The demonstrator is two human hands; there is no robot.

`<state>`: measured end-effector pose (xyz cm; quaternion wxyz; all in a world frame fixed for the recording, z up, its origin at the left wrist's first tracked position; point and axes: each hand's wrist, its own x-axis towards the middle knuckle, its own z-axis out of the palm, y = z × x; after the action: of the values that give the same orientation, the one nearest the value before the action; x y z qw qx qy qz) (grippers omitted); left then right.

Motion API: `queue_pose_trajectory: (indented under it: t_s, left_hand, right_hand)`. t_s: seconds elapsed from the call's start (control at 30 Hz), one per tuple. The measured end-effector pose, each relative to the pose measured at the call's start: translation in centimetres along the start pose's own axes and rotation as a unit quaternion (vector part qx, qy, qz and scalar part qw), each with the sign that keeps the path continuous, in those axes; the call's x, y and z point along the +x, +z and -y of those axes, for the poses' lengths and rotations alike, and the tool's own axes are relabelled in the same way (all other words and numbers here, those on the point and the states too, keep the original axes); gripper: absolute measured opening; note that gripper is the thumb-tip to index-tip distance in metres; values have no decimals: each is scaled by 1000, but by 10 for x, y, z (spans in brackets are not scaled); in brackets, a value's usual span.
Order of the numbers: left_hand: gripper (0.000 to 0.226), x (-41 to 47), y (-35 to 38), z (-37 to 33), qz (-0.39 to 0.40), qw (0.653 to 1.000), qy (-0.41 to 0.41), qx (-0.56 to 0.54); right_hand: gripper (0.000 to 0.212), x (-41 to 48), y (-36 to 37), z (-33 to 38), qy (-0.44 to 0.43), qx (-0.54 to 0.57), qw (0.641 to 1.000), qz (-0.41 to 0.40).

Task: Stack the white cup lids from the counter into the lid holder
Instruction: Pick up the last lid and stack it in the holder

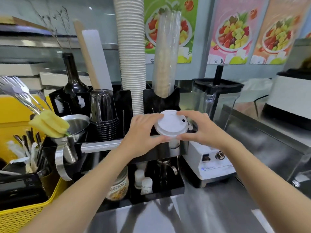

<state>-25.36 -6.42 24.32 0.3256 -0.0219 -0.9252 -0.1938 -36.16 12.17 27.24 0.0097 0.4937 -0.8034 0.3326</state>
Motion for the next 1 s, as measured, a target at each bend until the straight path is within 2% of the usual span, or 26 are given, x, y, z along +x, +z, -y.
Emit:
queue_pose_trajectory:
  t_s: [0.1, 0.2, 0.43, 0.63, 0.8, 1.0]
  left_hand:
    - [66, 22, 6, 4, 30, 999, -21, -4]
    - [61, 37, 13, 13, 59, 998, -29, 4]
    - [65, 48, 19, 32, 106, 992, -64, 18]
    - [60, 53, 27, 38, 125, 990, -58, 36]
    - [50, 55, 27, 36, 107, 993, -45, 37]
    - [50, 59, 23, 33, 121, 990, -30, 58]
  right_hand:
    - [68, 19, -5, -14, 41, -4, 999, 1]
    - [66, 33, -7, -20, 36, -25, 999, 5]
    - [65, 57, 4, -36, 52, -38, 998, 28]
    - [61, 63, 9, -44, 59, -51, 995, 56]
    - [61, 68, 7, -45, 55, -80, 993, 69]
    - [64, 74, 5, -45, 49, -91, 991, 86]
